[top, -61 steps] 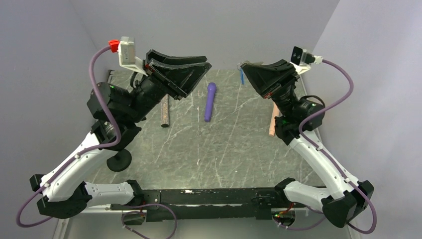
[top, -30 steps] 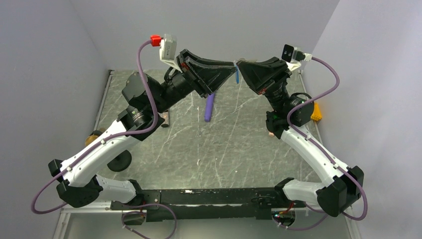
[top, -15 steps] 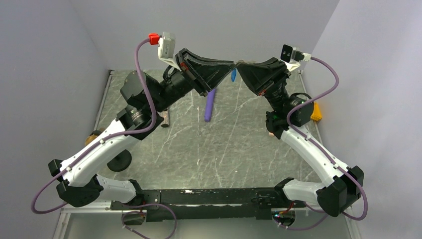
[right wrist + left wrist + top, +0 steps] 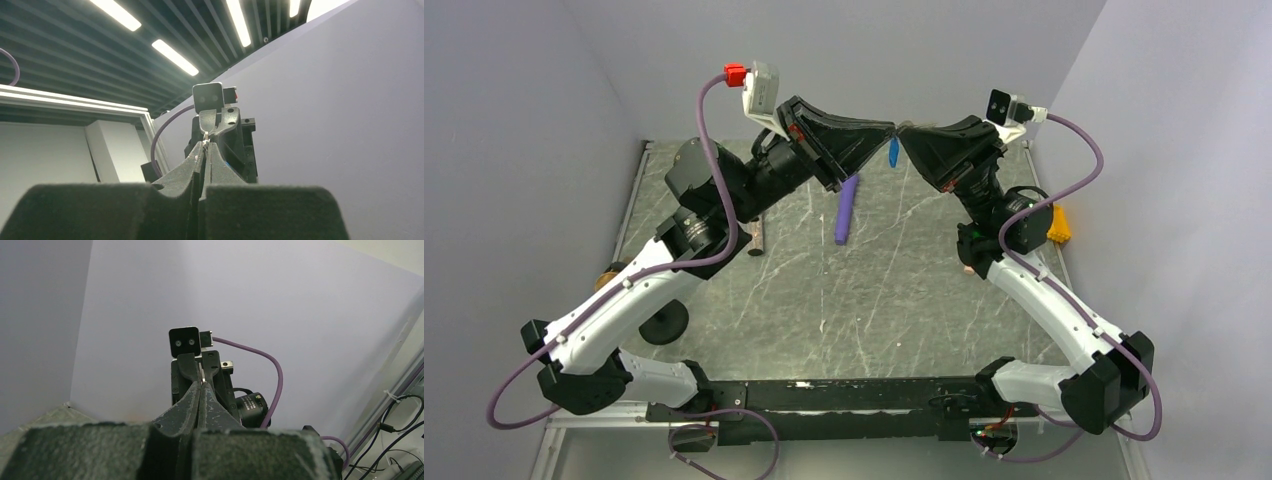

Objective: Remove the keys from the keyring

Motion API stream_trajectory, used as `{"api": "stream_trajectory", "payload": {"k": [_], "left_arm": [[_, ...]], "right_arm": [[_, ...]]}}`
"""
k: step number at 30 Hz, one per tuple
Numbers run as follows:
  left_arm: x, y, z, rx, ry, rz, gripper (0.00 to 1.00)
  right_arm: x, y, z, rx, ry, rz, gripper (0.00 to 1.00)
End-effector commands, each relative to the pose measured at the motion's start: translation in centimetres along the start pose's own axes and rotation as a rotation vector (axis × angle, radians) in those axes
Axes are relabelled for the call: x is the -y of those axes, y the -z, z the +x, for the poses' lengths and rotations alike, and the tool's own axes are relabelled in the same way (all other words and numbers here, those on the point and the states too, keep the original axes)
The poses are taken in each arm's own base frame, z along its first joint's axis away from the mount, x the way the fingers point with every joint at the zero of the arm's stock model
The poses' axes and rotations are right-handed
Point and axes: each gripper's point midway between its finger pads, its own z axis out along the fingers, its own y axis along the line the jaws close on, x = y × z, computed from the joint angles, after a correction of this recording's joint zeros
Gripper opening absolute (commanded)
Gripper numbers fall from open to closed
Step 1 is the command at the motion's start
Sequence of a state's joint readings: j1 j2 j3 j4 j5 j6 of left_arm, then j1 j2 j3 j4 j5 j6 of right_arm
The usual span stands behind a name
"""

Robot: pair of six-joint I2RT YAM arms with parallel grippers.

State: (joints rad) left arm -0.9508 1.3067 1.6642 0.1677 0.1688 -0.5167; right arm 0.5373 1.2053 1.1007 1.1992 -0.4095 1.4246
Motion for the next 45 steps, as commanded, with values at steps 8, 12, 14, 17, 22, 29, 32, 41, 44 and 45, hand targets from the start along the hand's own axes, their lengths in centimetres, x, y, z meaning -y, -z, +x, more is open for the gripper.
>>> {"api": "stream_trajectory", "payload": {"k": [8,12,14,17,22,29,32,41,44,45], "left_arm": [[2.0,0.7,0.8,-0.166,-0.022,0.054,0.0],[2.1,1.2,1.7,-0.225,-0.021,0.058,0.0],[2.4,1.4,1.9,-0.25,-0.023,0.069,0.0],[2.6,1.7,2.2,-0.289,-0.027,0.075,0.0],[3.0,2.2,2.1,-0.316,-0.029,0.081,0.0],[3.3,3.1,3.2,-0.404,-0.028,0.094,0.0],[3.4,3.6,3.7,-0.446,-0.033,0.103,0.0],[4.0,5.0,5.0,-0.529,-0.007,0.135,0.0],[4.2,5.4,5.5,-0.566,0.007,0.143,0.0],[4.3,5.5,5.7,-0.578,0.012,0.145,0.0]], "right_arm": [[-0.8,-0.2,2.0,-0.102,0.009,-0.021,0.0],[-0.2,0.5,2.8,-0.128,0.01,0.022,0.0],[-0.1,0.7,3.0,-0.14,0.015,0.035,0.0],[-0.1,1.0,3.5,-0.158,0.017,0.047,0.0],[0.0,1.4,4.3,-0.194,0.022,0.064,0.0],[-0.4,1.7,5.4,-0.244,0.038,0.074,0.0],[-0.4,2.0,5.8,-0.269,0.048,0.085,0.0],[-0.2,2.7,7.2,-0.321,0.046,0.112,0.0],[0.0,3.0,7.8,-0.332,0.038,0.119,0.0],[0.1,3.1,7.9,-0.336,0.037,0.121,0.0]]}}
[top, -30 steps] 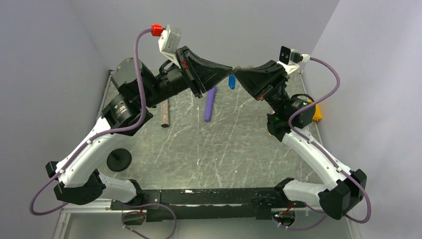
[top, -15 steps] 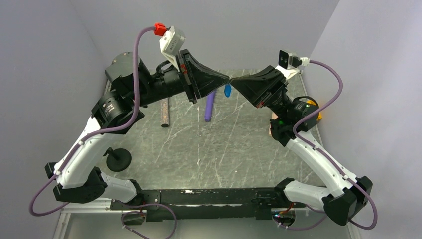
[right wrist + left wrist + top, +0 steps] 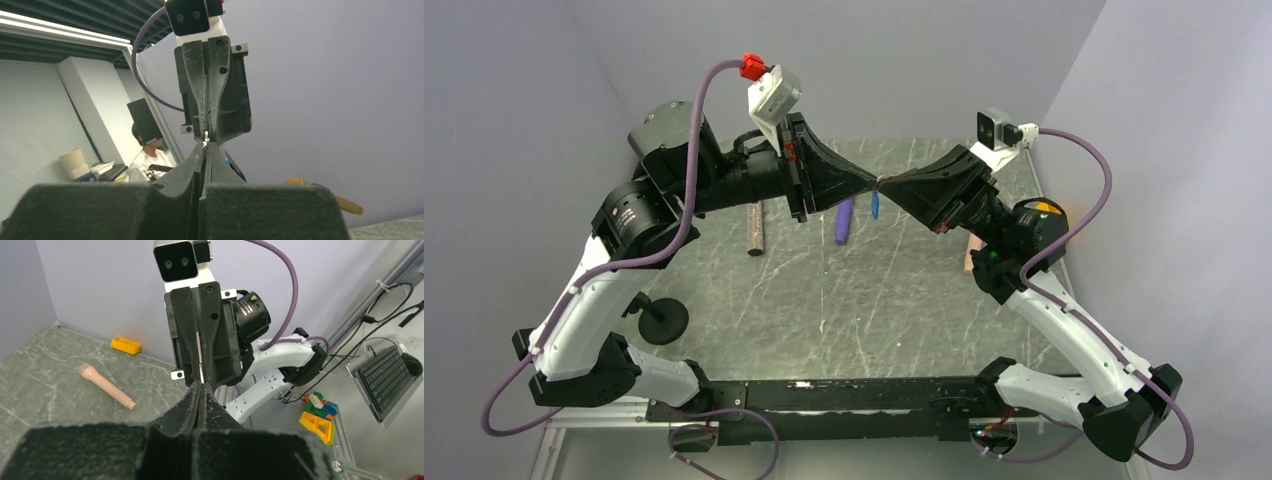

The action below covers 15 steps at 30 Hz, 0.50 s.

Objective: Remove the keys from the keyring

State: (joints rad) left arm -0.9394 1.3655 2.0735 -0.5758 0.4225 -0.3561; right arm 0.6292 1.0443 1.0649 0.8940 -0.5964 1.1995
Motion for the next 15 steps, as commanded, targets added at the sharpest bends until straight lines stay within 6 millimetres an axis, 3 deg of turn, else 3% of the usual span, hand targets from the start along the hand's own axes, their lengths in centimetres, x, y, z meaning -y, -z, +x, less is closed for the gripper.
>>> {"api": "stream_trajectory", "payload": {"k": [1,15], "left_arm": [[1.2,-0.7,3.3,-0.143,0.046,0.092,0.0],[0.3,0.4,4.7,-0.178,0.035,0.033,0.02]], "right_arm": [[2.1,0.3,2.8,-0.087,-0.04,0.06,0.0],[3.0,0.9,4.1,-0.132,-0.029,0.131,0.0]]}}
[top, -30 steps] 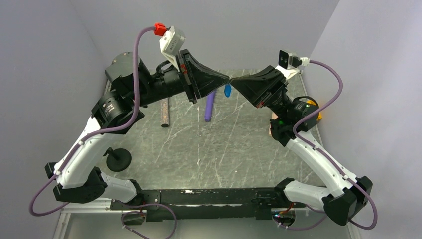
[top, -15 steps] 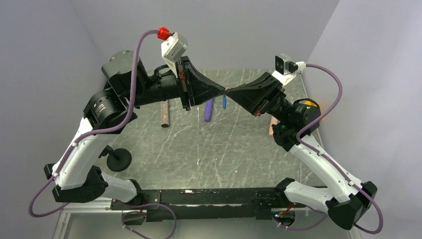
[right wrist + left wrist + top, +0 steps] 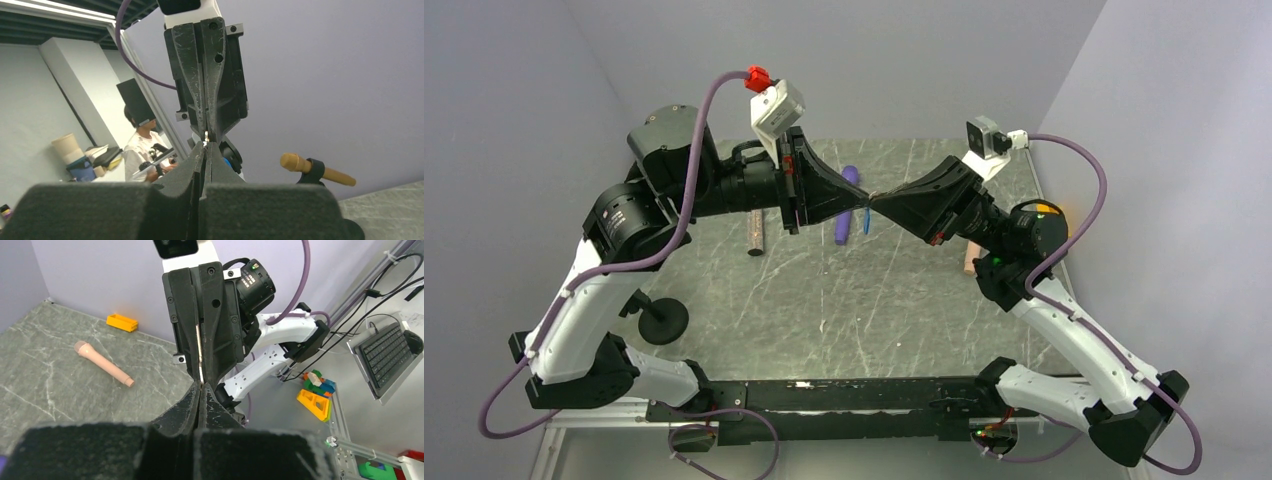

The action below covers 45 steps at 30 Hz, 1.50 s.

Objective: Remove the keys from the keyring

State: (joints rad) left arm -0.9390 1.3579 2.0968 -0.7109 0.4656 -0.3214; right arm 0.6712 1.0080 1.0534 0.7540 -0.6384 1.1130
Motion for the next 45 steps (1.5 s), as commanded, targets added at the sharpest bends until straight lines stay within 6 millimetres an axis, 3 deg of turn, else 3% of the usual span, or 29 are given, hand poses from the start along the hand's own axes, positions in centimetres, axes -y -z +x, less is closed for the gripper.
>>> {"api": "stream_trajectory", "payload": {"k": [1,5,7,13,20,24,30,36,45], "left_arm": [[-0.3,-1.0,2.2,-0.064,0.023,0.013,0.06],[-0.6,0.1,0.7,-0.014,0.005,-0.043,0.44],[-0.9,0.9,-0.3,0.02,-0.011,-0.078,0.58],[-1.5,4.2,-3.9,0.176,-0.027,-0.202,0.78],[-0.4,8.0,-6.8,0.387,-0.071,-0.226,0.86],[0.0,9.5,-7.0,0.471,-0.11,-0.221,0.92],[-0.6,11.2,-7.2,0.653,-0.088,-0.24,0.89],[-1.1,9.0,-7.3,0.655,-0.107,-0.202,0.88],[-1.3,5.3,-7.6,0.582,-0.107,-0.118,0.86]], "right_arm": [[2.7,0.2,1.5,-0.03,-0.022,0.094,0.0],[2.9,0.4,1.4,-0.018,-0.011,0.114,0.0],[2.9,0.5,1.1,-0.007,-0.006,0.124,0.0],[3.1,0.5,0.1,0.033,0.04,0.159,0.0],[4.0,-1.0,-1.3,0.088,0.031,0.141,0.0],[4.1,-1.7,-2.5,0.13,0.043,0.121,0.0],[3.2,-1.0,-5.3,0.292,0.098,0.095,0.0],[1.9,-2.5,-5.3,0.241,0.042,-0.007,0.0],[0.4,-2.1,-5.4,0.199,-0.014,-0.095,0.0]]}}
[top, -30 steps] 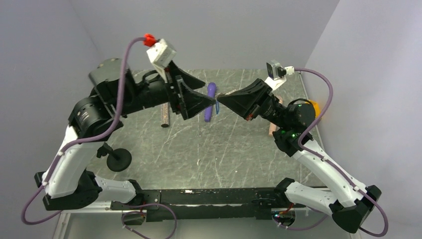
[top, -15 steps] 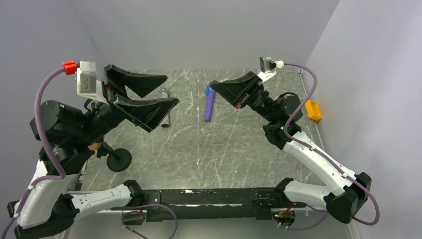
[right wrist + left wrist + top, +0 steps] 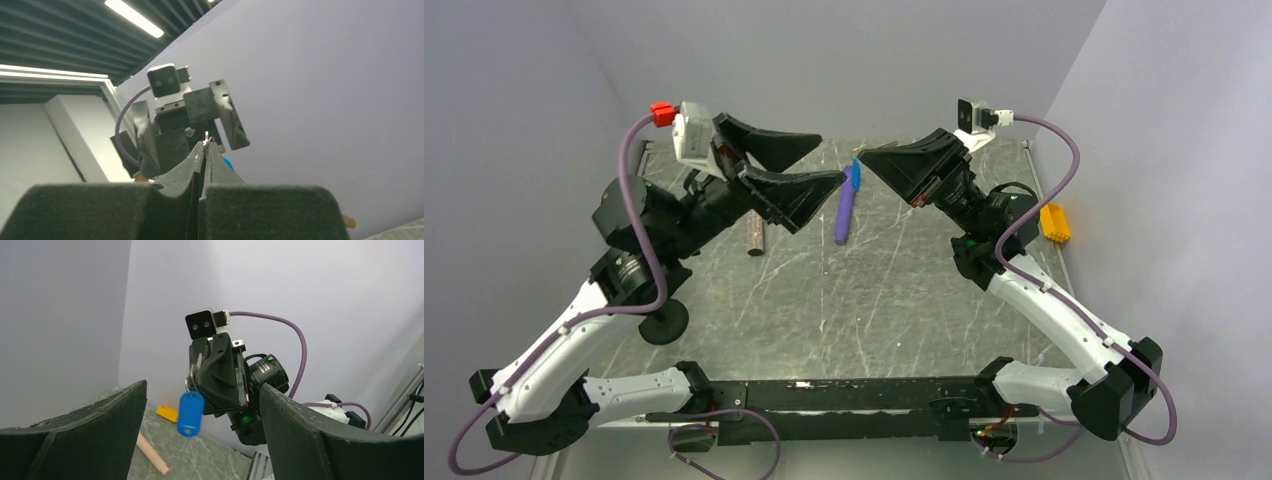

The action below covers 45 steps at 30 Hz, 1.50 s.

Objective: Remove the keys from the keyring

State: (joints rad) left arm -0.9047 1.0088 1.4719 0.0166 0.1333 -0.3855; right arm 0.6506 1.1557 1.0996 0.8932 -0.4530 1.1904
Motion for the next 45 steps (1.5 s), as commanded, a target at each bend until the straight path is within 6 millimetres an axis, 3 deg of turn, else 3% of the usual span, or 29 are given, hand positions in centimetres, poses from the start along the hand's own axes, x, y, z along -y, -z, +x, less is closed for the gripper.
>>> {"api": "stream_trajectory", "payload": {"k": [1,8,22,31,38,45], "left_arm": [[1.9,-1.0,-3.5,0.06,0.011,0.089,0.85],[0.2,-2.3,-4.5,0.054,0.081,0.106,0.76],[-1.6,-3.3,-3.3,0.129,0.11,0.098,0.77],[-1.5,-4.7,-2.2,0.104,0.133,0.142,0.71],[-1.8,-5.9,-0.8,0.072,0.162,0.172,0.6],[-1.2,-6.9,0.2,0.042,0.185,0.21,0.58]], "right_arm": [[-4.0,-0.1,-1.9,-0.003,0.007,-0.171,0.0],[-2.8,1.4,-5.0,0.006,-0.106,-0.28,0.0],[-2.6,1.3,-5.7,0.042,-0.038,-0.244,0.0],[-2.5,1.0,-6.0,0.053,-0.021,-0.24,0.0],[-2.4,0.9,-5.8,0.037,-0.021,-0.234,0.0],[-1.9,0.7,-5.7,0.032,-0.015,-0.205,0.0]]}}
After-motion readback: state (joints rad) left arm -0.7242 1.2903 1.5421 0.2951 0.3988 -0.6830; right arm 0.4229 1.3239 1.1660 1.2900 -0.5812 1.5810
